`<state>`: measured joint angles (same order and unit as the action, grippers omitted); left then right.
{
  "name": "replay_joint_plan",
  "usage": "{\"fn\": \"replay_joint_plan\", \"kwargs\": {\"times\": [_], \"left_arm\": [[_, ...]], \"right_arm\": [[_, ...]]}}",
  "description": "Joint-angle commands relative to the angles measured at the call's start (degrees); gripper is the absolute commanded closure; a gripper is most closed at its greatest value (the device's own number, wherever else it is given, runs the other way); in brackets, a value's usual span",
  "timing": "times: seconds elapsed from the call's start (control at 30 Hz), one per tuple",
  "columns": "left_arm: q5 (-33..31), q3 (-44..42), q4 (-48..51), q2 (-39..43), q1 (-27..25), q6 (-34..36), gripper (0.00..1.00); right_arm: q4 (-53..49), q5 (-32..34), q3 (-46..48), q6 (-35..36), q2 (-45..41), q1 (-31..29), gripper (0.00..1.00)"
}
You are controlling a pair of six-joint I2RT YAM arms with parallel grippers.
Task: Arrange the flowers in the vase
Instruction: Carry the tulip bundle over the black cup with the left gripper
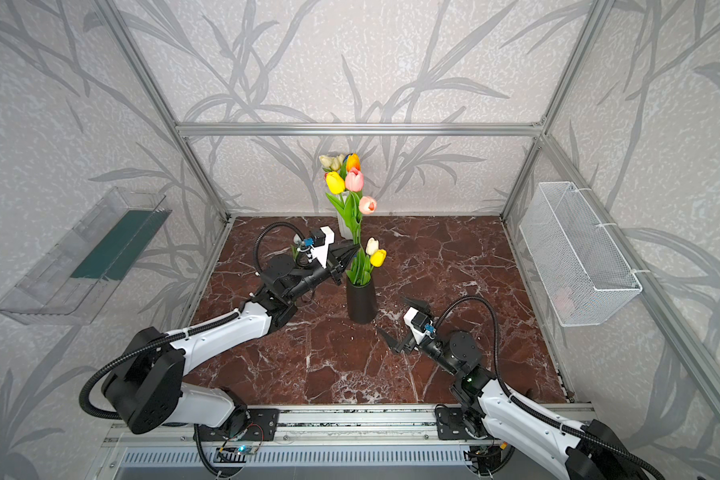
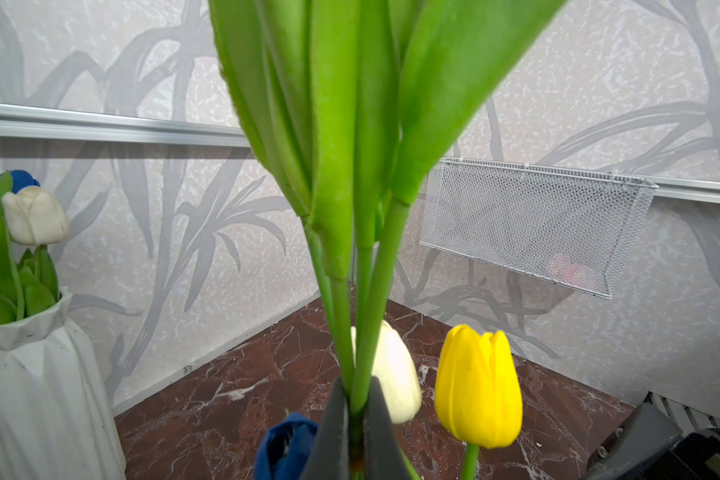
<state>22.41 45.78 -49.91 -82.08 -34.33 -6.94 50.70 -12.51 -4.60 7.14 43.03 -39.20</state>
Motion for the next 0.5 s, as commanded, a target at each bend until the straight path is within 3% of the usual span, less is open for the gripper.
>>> {"fn": "replay_joint_plan", "kwargs": {"times": [0.0, 0.3, 0.47], "left_arm": [[-1.0, -1.1, -3.3, -1.0, 0.4, 1.6, 1.0], [-3.7, -2.0, -3.7, -2.0, 0.2, 2.5, 1.0], [-3.9, 0.9, 1.3, -1.7, 0.3, 3.2, 1.0]], "right_arm": [[0.6, 0.0, 0.1, 0.2, -0.3, -0.4, 0.01], [1.8, 0.0, 0.1, 0.1, 1.4, -0.4, 0.01], [2.2, 0.0, 0.1, 0.1, 2.0, -0.4, 0.01]]}}
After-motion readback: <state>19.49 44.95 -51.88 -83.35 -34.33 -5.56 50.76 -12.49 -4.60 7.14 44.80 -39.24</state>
